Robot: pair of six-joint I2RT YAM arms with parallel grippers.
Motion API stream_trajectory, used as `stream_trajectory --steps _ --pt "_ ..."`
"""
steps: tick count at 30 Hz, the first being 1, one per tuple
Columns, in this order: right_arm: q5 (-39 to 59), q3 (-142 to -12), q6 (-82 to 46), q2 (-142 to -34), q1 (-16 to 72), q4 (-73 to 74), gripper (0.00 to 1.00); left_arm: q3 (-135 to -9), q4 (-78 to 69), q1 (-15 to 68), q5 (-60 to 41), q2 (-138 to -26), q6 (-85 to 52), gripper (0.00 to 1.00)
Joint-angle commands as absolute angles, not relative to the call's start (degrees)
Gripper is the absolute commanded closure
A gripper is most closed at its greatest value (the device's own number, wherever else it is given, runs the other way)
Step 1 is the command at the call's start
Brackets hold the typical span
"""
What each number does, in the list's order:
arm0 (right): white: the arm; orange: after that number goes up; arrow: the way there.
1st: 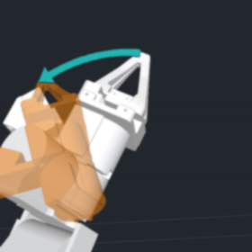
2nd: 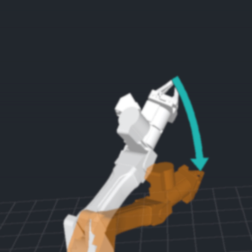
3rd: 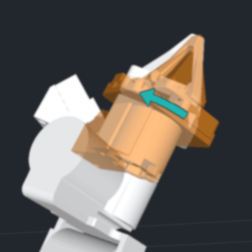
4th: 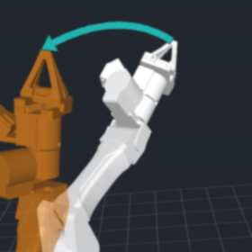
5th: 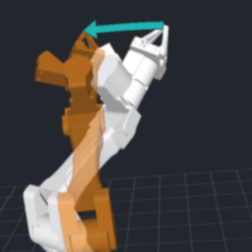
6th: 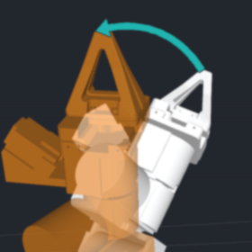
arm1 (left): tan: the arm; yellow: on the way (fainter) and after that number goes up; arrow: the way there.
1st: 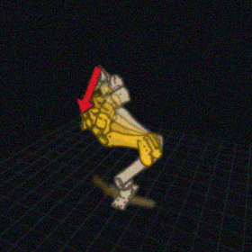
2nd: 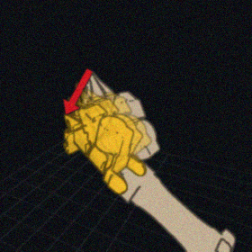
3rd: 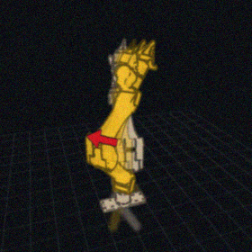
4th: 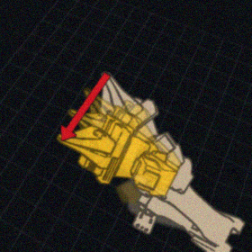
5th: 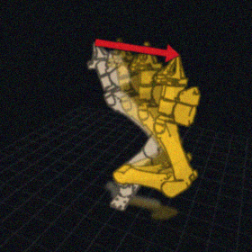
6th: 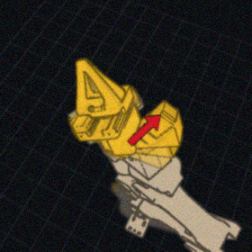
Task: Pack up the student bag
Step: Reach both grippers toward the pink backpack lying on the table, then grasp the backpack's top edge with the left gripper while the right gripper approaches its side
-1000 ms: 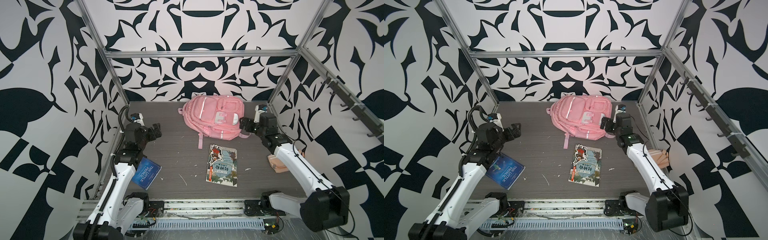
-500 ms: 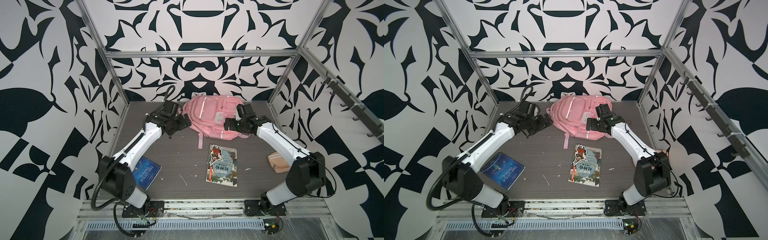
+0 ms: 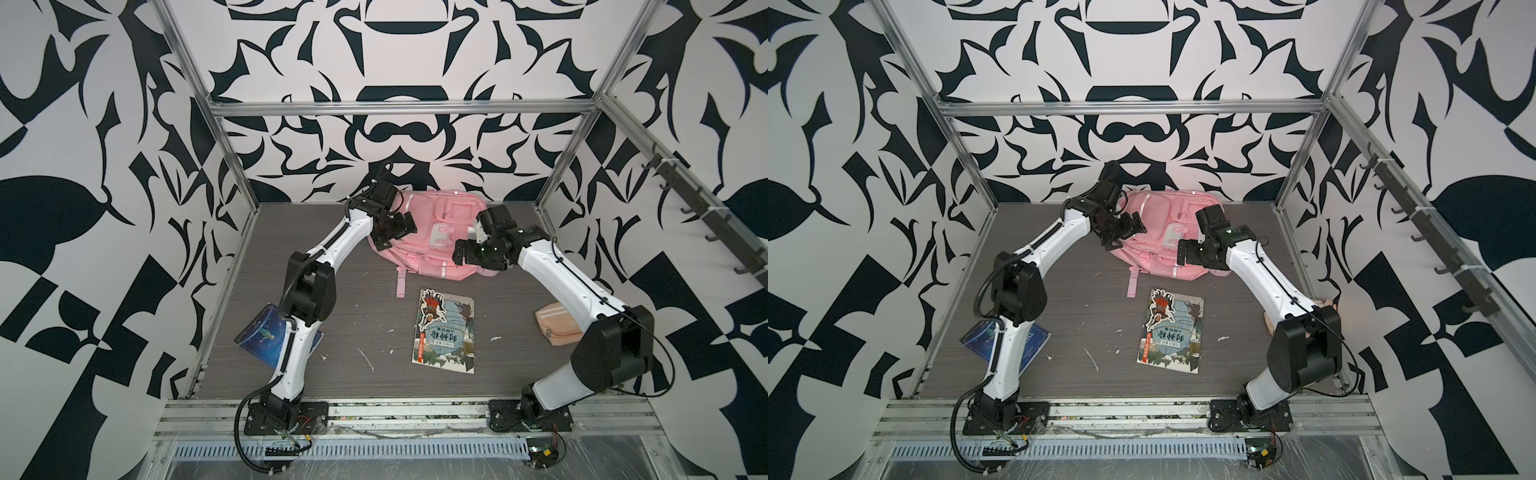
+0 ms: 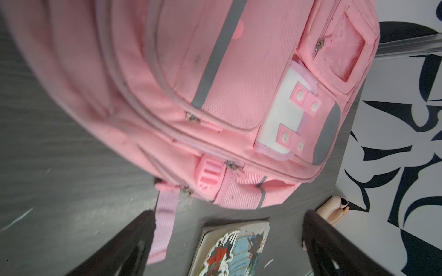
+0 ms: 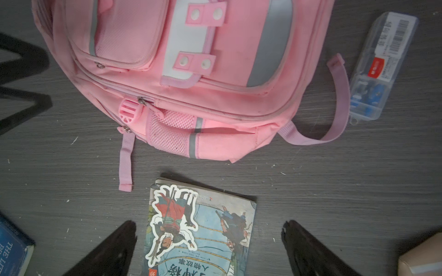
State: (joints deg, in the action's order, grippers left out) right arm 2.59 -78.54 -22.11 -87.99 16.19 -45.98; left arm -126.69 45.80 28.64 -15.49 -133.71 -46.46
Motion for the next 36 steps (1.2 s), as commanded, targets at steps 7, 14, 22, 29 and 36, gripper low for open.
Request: stream_trajectory --steps 7,14,22,29,36 --pt "0.64 -75.80 -22.65 -77.80 15.29 -50.52 0.01 -133.98 48.79 24.19 -20.75 -140.27 -44.73 0.00" --pt "2.88 -71.77 -24.48 -76.26 14.00 -48.23 0.01 -118.53 44.35 20.33 -20.50 -129.55 -41.94 0.00" --pt "5.83 -72.41 -25.75 -78.29 13.96 -47.50 0.01 -132.42 41.28 17.05 -28.30 -143.80 -40.24 0.01" --pt "1.52 -72.80 -25.32 -72.70 13.98 -51.64 0.01 -133.67 35.54 17.24 -26.24 -146.33 -40.52 0.01" --pt "-0.20 -70.15 -24.79 -67.16 13.62 -53.35 0.01 -123.25 30.75 16.96 -24.98 -140.93 -43.03 0.01"
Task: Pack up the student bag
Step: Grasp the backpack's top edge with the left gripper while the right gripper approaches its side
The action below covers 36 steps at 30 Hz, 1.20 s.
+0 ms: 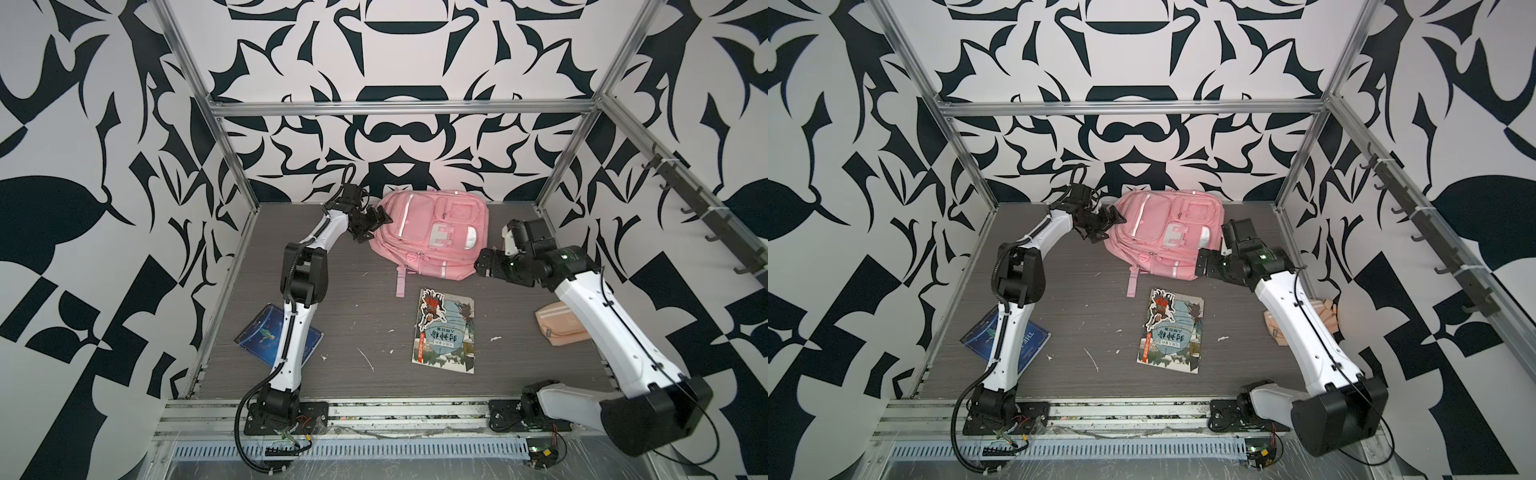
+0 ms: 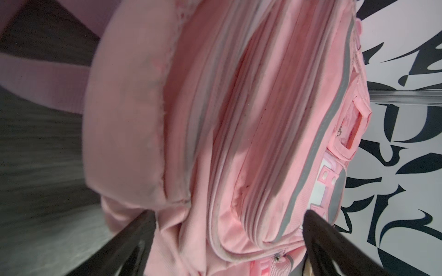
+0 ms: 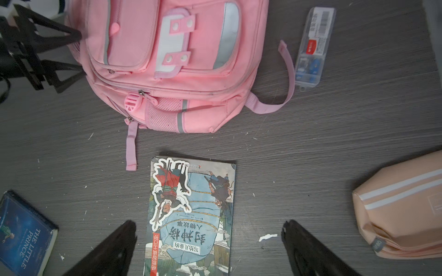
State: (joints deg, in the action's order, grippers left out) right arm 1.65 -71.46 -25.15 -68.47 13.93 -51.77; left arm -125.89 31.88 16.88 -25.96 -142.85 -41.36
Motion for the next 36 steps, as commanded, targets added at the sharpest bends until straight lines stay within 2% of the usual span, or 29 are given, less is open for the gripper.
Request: stream_trajectory --steps 1,4,7,11,14,16,17,25,31,36 --pt "-0.18 -69.90 -24.71 -67.19 13.62 -53.40 0.01 -122.97 30.89 17.01 -24.91 -141.42 -43.90 0.01" --pt "0.42 -70.71 -24.54 -68.47 13.27 -53.20 0.01 -124.00 30.96 17.42 -24.51 -144.56 -45.88 0.14" --pt "0.87 -73.41 -24.11 -69.82 13.16 -53.11 0.01 -122.75 28.24 18.32 -24.81 -145.66 -47.90 0.31" --pt "0.38 -75.47 -23.43 -69.82 13.13 -53.86 0.01 -116.39 23.62 18.81 -24.29 -141.30 -49.06 0.64" --pt "-0.41 -74.51 -22.59 -68.35 13.11 -53.96 0.01 -112.39 21.37 18.29 -23.64 -137.32 -49.82 0.81" --pt "-0.53 -73.44 -22.24 -67.72 12.84 -53.72 0.01 -111.64 21.02 18.19 -23.73 -135.45 -49.84 0.97" --pt "-0.24 -72.89 -22.24 -67.60 12.55 -53.39 0.01 -111.75 21.62 18.19 -23.68 -134.59 -49.58 1.00" --pt "13.49 -65.90 -28.91 -69.27 2.83 -44.64 0.01 -110.39 24.57 16.85 -24.55 -125.58 -50.26 1.00" --pt "20.35 -62.24 -35.67 -74.25 1.06 -39.67 0.01 -108.85 24.61 16.41 -24.63 -116.74 -56.39 1.00" --pt "27.48 -57.39 -45.53 -79.46 1.10 -27.94 0.01 -100.11 24.70 17.31 -22.19 -106.64 -60.31 1.00"
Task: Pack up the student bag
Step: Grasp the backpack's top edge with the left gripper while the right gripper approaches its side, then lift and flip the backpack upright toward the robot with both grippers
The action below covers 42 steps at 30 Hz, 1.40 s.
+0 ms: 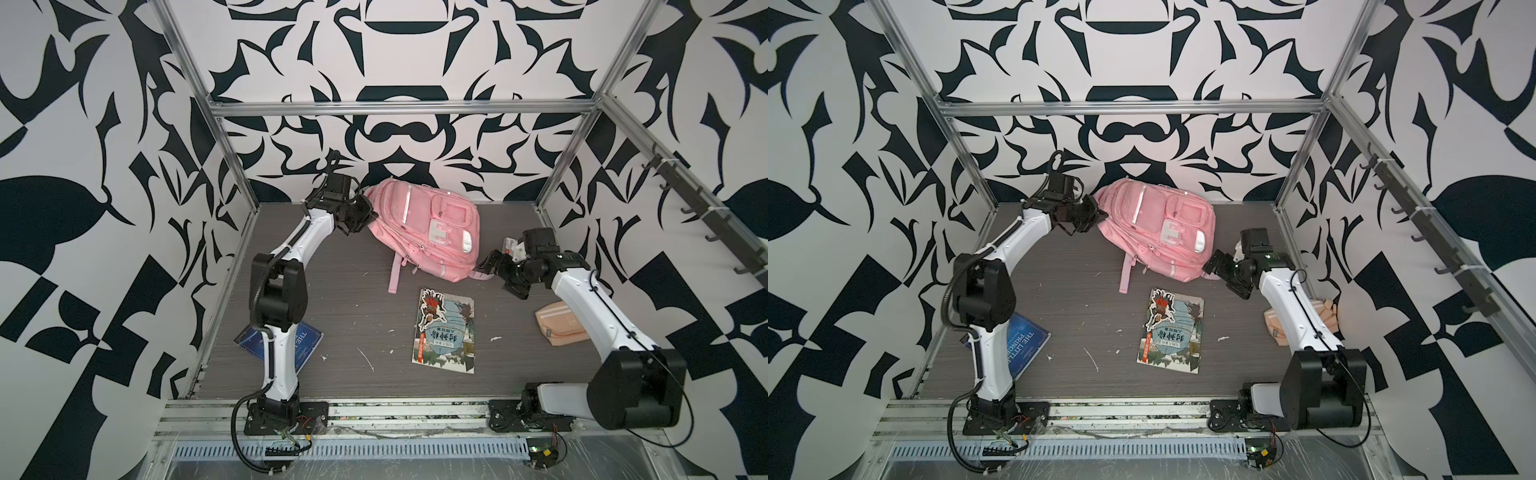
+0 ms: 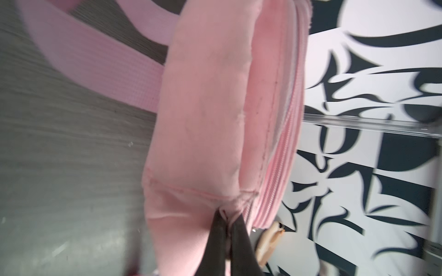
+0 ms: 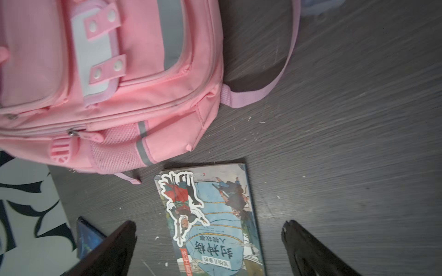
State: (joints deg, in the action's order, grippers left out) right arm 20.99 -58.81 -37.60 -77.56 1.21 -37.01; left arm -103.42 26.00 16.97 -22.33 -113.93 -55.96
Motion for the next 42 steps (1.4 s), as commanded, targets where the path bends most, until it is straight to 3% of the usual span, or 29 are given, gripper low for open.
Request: stream_trajectory --steps 1,8,13,18,23,29,36,42 --pt "28.56 -56.97 -46.88 -80.45 1.35 -26.01 0.01 -97.77 24.61 17.48 -21.99 -104.85 -61.07 1.00" --pt "33.39 -54.19 -53.79 -84.15 4.51 -21.28 0.01 -82.50 26.64 23.69 -15.63 -93.00 -63.56 1.00" --pt "30.33 -48.48 -65.86 -74.28 9.76 -25.95 0.01 -79.31 25.93 27.38 -12.96 -92.96 -64.88 1.00" --pt "26.49 -38.38 -77.97 -68.20 10.99 -16.71 0.01 -82.40 27.07 28.28 -13.99 -93.26 -62.59 1.00" --pt "25.46 -40.18 -78.55 -74.70 10.92 -8.49 0.01 -82.82 27.75 29.60 -19.67 -93.15 -61.74 1.00" --pt "25.95 -46.01 -78.00 -86.12 10.28 1.75 0.02 -80.48 30.87 34.13 -18.72 -88.58 -59.75 1.00" --pt "24.69 -62.36 -67.35 -96.70 10.28 -5.06 0.12 -71.14 32.00 36.56 -17.90 -79.14 -55.94 1.00" --pt "25.20 -72.86 -60.26 -104.17 10.45 -8.52 0.17 -67.37 35.77 41.35 -19.80 -77.89 -54.11 1.00"
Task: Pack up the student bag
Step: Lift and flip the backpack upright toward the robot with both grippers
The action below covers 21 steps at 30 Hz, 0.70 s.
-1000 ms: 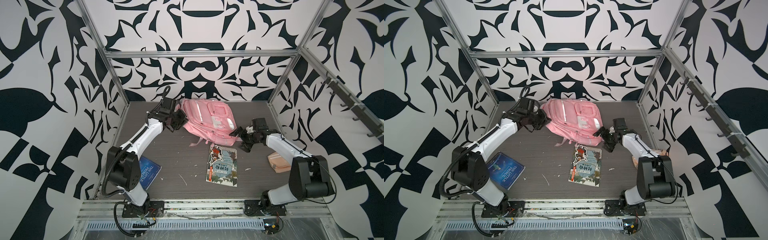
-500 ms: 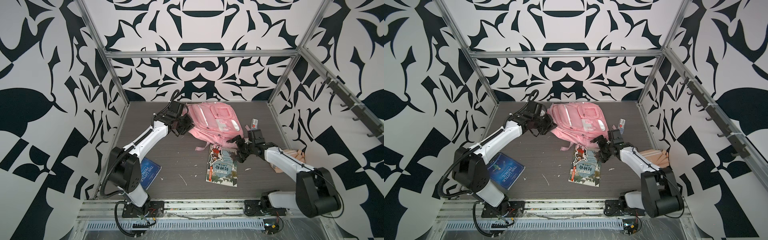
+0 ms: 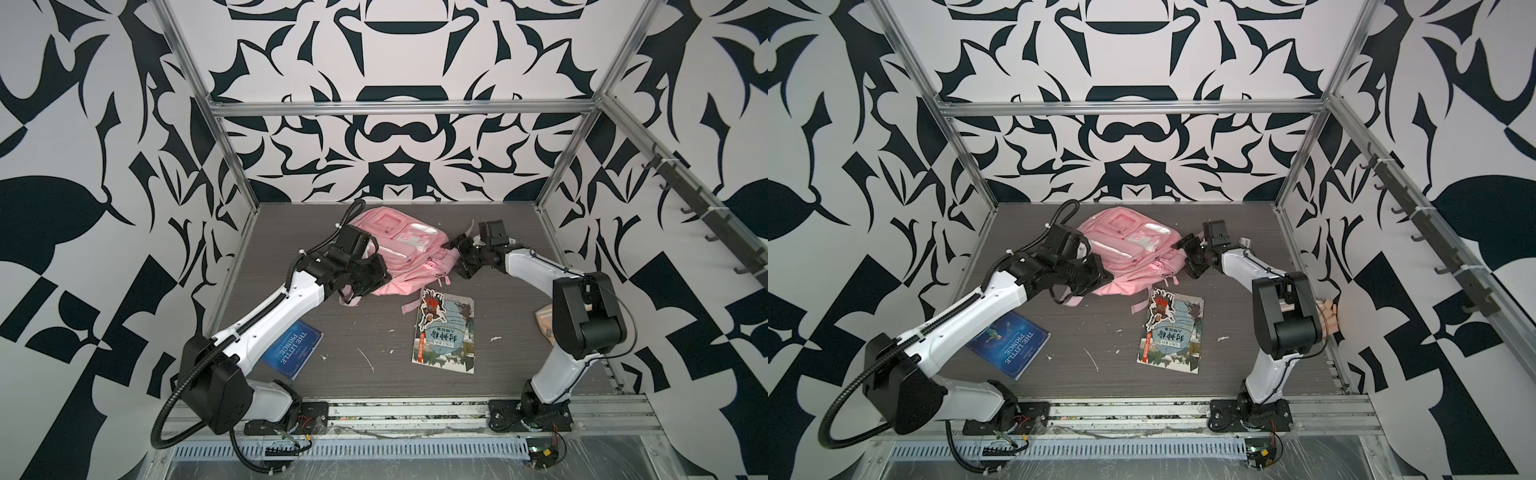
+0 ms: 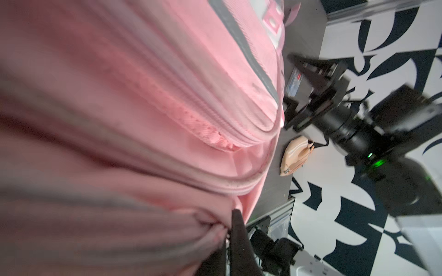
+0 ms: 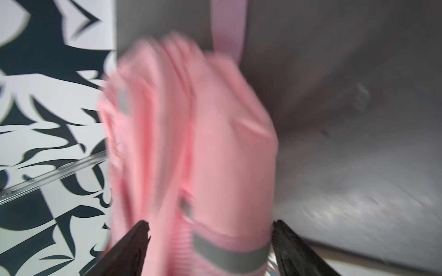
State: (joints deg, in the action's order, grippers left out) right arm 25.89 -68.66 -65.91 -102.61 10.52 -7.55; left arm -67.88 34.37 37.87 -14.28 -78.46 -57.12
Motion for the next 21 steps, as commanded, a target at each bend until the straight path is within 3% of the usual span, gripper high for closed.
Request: stream_trajectory --steps 1,3,7,9,14,16,18,21 --pt "25.81 -74.03 -59.41 -105.58 10.46 -8.65 0.17 -67.32 35.78 42.74 -20.07 -78.68 -54.35 1.00" --pt "26.27 -76.48 -56.81 -108.46 10.55 -10.19 0.18 -67.94 35.37 45.69 -20.57 -81.46 -54.87 1.00" --pt "25.51 -79.80 -51.21 -109.28 10.46 -14.10 0.17 -73.72 38.46 47.37 -21.69 -85.61 -51.71 0.33" --pt "23.63 -82.92 -45.54 -107.40 10.46 -19.74 0.14 -77.03 41.70 47.21 -21.88 -86.11 -49.23 0.17" --pt "20.31 -84.56 -35.31 -98.99 9.76 -30.66 0.12 -79.30 50.20 43.22 -22.32 -84.56 -43.33 0.16" --pt "18.59 -82.27 -31.62 -93.86 10.05 -35.60 0.13 -76.90 52.44 38.60 -21.60 -82.78 -40.92 0.14" --pt "16.72 -78.13 -27.96 -88.00 11.31 -39.77 0.14 -73.94 54.19 31.41 -21.20 -81.83 -38.07 0.00" --pt "15.98 -70.77 -23.96 -80.23 14.03 -46.29 0.15 -71.08 54.99 21.22 -20.57 -83.32 -34.03 0.01"
